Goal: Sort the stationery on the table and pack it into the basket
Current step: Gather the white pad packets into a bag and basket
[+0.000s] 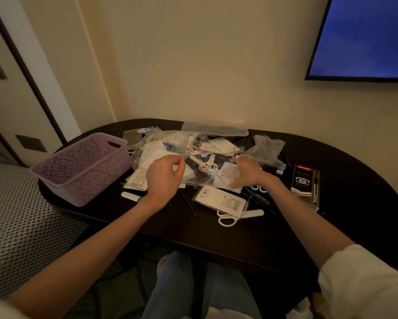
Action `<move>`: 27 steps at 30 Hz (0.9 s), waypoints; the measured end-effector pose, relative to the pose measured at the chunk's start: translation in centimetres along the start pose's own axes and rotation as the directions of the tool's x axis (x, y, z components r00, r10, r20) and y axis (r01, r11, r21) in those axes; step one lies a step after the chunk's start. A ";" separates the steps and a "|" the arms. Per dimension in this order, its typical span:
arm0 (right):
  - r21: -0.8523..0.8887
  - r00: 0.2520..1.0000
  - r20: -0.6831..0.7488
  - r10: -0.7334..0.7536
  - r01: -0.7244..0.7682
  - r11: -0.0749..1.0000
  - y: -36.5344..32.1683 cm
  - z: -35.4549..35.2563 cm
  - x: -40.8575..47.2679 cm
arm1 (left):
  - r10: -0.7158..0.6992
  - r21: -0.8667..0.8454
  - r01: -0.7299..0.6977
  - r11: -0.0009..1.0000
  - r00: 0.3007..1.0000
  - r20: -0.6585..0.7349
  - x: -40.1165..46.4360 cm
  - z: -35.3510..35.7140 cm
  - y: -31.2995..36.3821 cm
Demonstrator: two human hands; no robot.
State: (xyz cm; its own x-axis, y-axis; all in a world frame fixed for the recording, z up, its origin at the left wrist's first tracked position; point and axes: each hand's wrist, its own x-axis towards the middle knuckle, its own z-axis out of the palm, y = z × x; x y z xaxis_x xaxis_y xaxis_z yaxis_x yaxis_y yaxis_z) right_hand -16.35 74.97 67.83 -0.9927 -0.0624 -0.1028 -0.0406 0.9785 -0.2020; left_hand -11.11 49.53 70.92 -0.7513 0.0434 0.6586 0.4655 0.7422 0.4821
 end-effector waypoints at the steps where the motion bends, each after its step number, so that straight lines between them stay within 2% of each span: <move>1: -0.001 0.999 0.043 0.008 -0.008 1.000 0.2 0.1 0.4 | -0.003 0.000 0.003 1.000 1.000 0.001 0.0 0.0 0.0; 4: 0.010 0.989 0.149 0.008 -0.010 1.000 0.7 0.6 1.3 | -0.011 0.009 0.011 1.000 1.000 0.004 -0.1 -0.1 0.0; 6: 0.006 0.992 0.123 0.000 -0.001 1.000 0.9 1.2 1.7 | -0.015 0.024 0.015 1.000 1.000 0.014 -0.1 -0.2 -0.1; 11: 0.252 0.997 -0.073 0.012 0.006 0.968 1.3 0.7 1.3 | -0.029 0.054 0.025 0.998 0.997 0.067 -0.2 0.0 -0.3; 13: 0.440 0.965 -0.233 0.123 -0.008 0.898 1.3 -0.6 0.4 | -0.040 0.065 0.036 0.997 0.997 0.073 -0.2 0.1 -0.4; 15: 0.714 0.896 -0.338 0.287 0.045 0.699 1.1 -2.1 -0.9 | -0.042 0.066 0.036 0.997 0.996 0.080 -0.3 0.3 -0.2; 17: 0.909 0.869 -0.323 0.375 0.176 0.377 0.3 -4.0 -2.8 | -0.042 0.068 0.036 0.997 0.996 0.082 -0.4 0.4 0.0; 20: 0.935 0.894 -0.282 0.349 0.338 -0.111 -1.4 -6.1 -5.6 | -0.053 0.074 0.047 0.996 0.996 0.078 -0.4 0.6 0.3; 22: 0.867 0.921 -0.274 0.277 0.361 -0.343 -2.7 -7.1 -7.1 | -0.067 0.078 0.061 0.995 0.994 0.086 -0.4 0.7 0.4; 24: 0.809 0.944 -0.258 0.205 0.327 -0.488 -3.8 -7.7 -8.1 | -0.082 0.076 0.075 0.994 0.992 0.100 -0.4 0.8 0.6; 27: 0.806 0.978 -0.178 0.110 0.209 -0.554 -5.2 -7.3 -8.8 | -0.095 0.073 0.087 0.994 0.988 0.122 -0.5 0.8 0.7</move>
State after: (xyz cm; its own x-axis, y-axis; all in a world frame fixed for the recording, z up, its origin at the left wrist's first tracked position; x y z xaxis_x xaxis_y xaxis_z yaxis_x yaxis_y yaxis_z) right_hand -8.24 71.90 76.90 -0.9953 0.0818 0.0509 -0.0942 -0.7135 -0.6943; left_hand -10.79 50.57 70.42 -0.8437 0.0541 0.5341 0.3634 0.7899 0.4939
